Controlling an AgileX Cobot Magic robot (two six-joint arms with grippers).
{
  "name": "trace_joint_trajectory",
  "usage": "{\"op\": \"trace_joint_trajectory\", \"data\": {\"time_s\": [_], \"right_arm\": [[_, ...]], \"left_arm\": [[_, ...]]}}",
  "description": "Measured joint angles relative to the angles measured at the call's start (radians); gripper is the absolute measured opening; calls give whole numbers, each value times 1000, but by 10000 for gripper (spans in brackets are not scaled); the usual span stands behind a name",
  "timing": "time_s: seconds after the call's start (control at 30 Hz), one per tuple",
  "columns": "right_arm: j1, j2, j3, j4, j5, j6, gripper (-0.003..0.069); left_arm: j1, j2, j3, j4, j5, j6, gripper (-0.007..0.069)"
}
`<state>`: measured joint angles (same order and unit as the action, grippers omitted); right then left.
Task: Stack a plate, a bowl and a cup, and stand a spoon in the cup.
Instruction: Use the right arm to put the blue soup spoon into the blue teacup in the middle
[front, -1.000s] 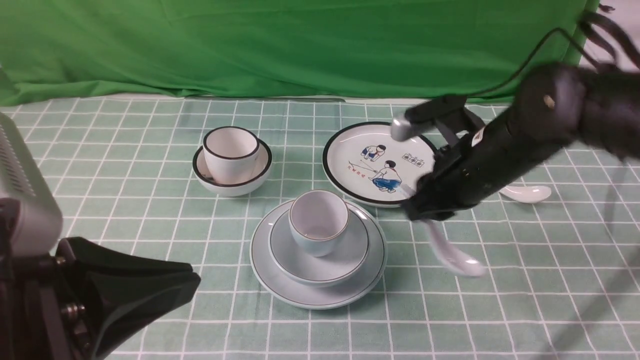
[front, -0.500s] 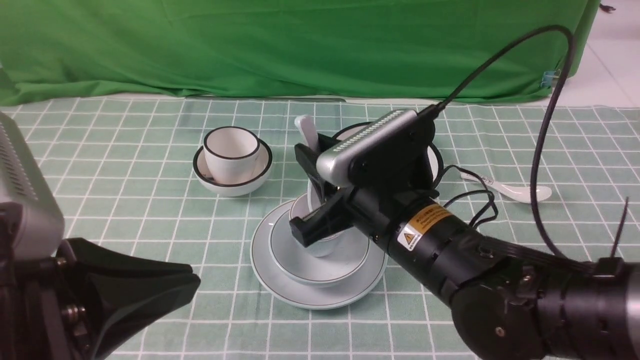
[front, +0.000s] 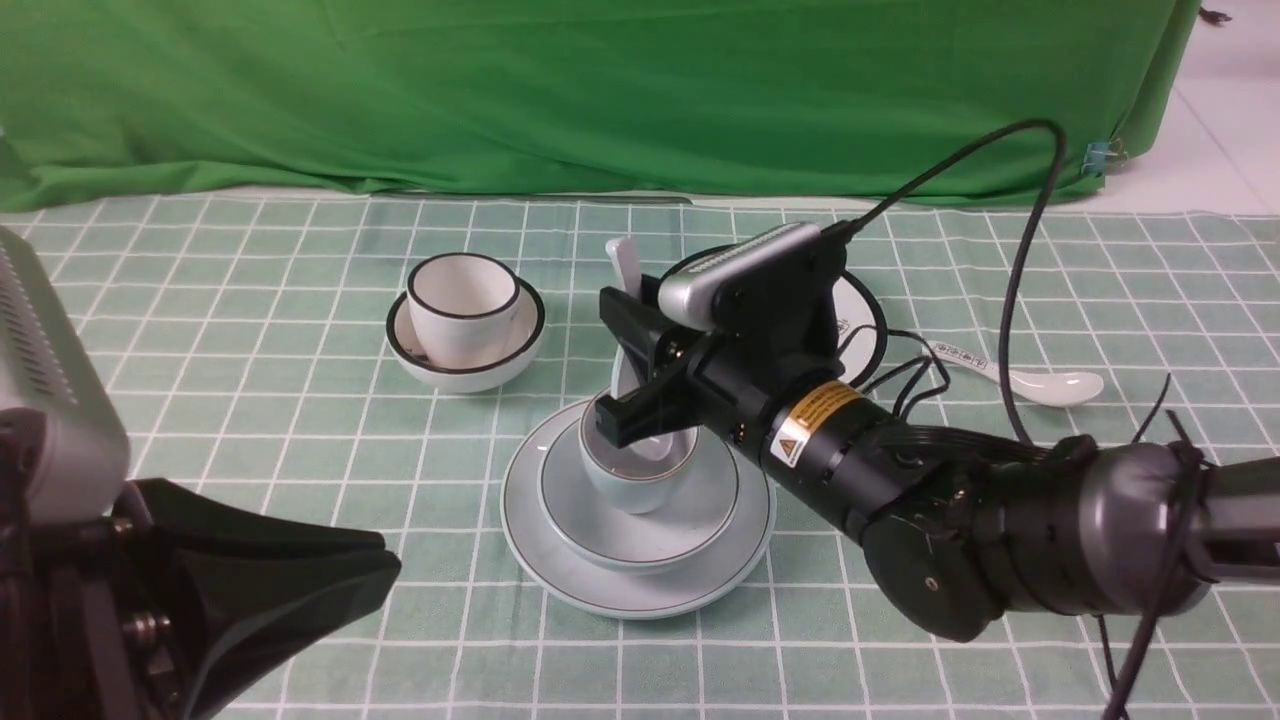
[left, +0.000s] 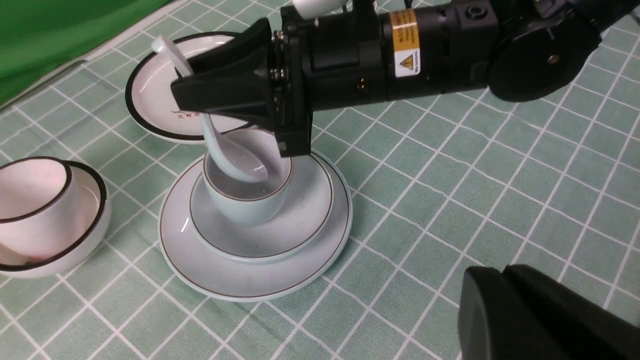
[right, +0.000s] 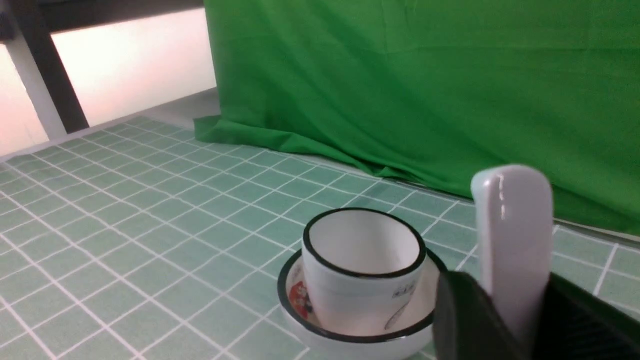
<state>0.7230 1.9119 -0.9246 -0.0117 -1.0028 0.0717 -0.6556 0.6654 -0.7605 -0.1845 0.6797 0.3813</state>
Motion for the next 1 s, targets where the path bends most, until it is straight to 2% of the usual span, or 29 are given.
{"op": "trace_joint_trajectory", "data": {"time_s": [0.2, 0.37, 0.47, 0.6, 0.77, 0.87, 1.0], "right_arm": [[0, 42, -1, -12, -1, 22, 182], [0, 52, -1, -12, 7, 23, 280], [0, 52, -1, -13, 7, 24, 311], [0, 33, 7, -14, 11, 24, 317], [10, -133, 93, -27, 41, 24, 321], [27, -281, 156, -36, 134, 24, 322], [63, -525, 236, -39, 394, 24, 315]], "left_arm": [[0, 0, 0, 0, 0, 1, 9], [0, 0, 0, 0, 0, 1, 9], [0, 0, 0, 0, 0, 1, 9], [0, 0, 0, 0, 0, 1, 9], [0, -6, 0, 5, -26, 2, 9], [0, -27, 3, 10, -77, 5, 9], [0, -129, 71, 13, -177, 5, 9]]}}
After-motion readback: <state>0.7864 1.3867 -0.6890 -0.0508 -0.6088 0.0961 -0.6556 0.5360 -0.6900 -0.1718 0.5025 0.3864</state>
